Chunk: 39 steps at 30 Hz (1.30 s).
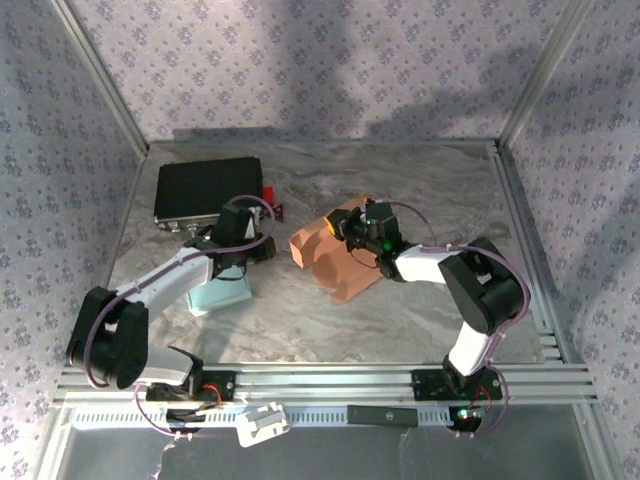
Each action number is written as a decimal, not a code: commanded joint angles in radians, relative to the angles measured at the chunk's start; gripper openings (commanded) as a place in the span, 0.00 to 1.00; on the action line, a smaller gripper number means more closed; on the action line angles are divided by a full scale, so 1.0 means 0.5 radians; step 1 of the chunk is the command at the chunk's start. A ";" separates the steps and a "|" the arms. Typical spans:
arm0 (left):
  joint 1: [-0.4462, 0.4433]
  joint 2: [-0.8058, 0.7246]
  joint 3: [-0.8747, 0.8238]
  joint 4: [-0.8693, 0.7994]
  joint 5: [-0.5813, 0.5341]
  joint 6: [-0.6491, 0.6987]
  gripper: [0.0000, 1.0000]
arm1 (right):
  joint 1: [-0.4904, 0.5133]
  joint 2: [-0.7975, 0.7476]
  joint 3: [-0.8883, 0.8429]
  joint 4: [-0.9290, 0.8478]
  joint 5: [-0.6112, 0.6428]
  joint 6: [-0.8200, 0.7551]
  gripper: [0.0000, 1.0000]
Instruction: Fold the paper box
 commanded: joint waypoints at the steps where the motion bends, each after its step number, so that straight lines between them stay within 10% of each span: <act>1: 0.020 0.023 0.034 0.198 0.162 0.244 0.26 | 0.001 0.043 -0.016 0.148 0.035 0.015 0.00; 39: -0.236 0.315 -0.185 0.899 0.318 0.504 0.33 | -0.099 0.203 0.013 0.279 -0.173 -0.155 0.00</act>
